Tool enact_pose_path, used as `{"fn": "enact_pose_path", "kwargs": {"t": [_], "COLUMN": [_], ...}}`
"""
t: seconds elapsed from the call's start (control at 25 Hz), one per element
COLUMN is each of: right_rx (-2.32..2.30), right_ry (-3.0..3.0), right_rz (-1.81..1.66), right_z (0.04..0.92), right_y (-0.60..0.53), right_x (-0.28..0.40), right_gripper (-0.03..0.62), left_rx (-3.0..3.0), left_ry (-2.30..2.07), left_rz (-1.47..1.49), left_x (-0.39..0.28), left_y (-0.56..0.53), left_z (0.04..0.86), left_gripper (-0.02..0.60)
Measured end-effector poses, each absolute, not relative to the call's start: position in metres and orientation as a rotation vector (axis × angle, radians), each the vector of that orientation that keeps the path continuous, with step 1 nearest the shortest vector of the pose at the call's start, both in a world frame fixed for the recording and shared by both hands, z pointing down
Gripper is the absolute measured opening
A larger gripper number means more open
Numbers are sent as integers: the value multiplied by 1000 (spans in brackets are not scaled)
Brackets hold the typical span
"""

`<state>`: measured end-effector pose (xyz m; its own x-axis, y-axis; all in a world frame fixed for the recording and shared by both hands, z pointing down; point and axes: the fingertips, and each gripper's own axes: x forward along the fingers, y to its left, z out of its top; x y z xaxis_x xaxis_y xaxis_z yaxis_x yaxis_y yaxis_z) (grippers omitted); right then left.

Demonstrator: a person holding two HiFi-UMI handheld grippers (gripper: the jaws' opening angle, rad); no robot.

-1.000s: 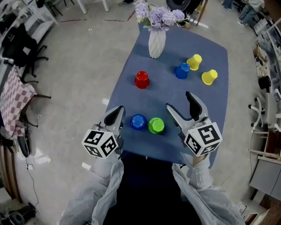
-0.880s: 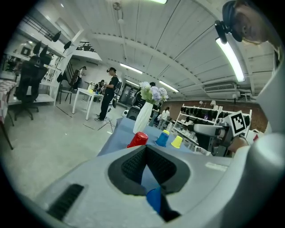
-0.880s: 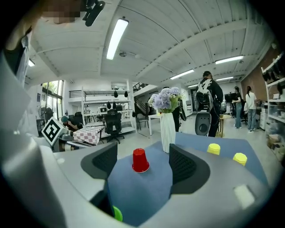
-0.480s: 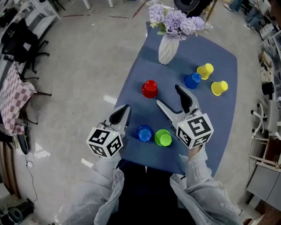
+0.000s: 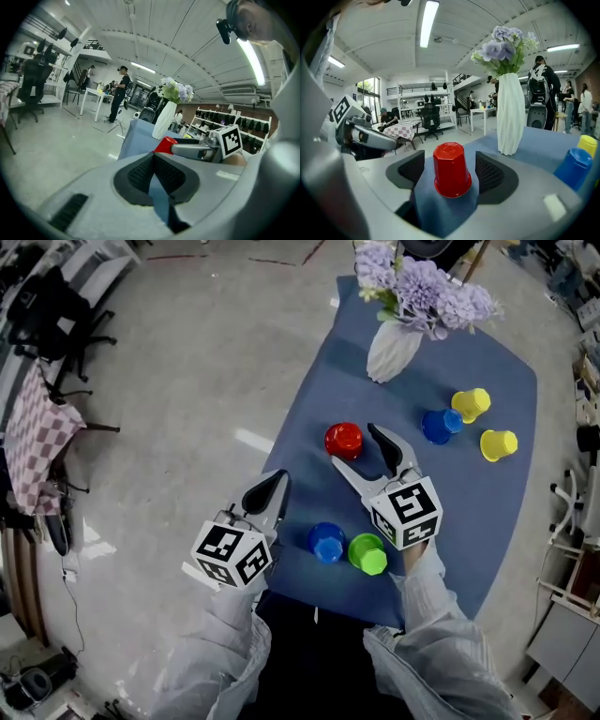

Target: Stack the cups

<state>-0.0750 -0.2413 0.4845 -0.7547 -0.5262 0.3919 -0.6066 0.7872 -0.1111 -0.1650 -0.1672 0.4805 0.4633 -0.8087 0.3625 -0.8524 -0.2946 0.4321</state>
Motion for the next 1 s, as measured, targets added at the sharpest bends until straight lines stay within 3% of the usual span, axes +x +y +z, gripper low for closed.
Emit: {"fn": "enact_pose_path", "kwargs": {"t": [0.16,0.6,1.0], "right_rx": [878,936,1079], "right_ry": [-2622,-2613,-2633], "right_rz": [308,269,295], "right_z": [491,472,444], "right_y": [-248,-241,-205], "right_x": [-81,-61,-3], "right_gripper": [239,235,235], "left_rx": [2140,2150,2179], "left_ry": [-1374,-1380,-1375], "left_rz": [99,79,60], "left_x": [-166,-163,-144], "left_y": [-165,-155,-123], "left_z": [481,468,451], "left_gripper": [-2,-2,-2]}}
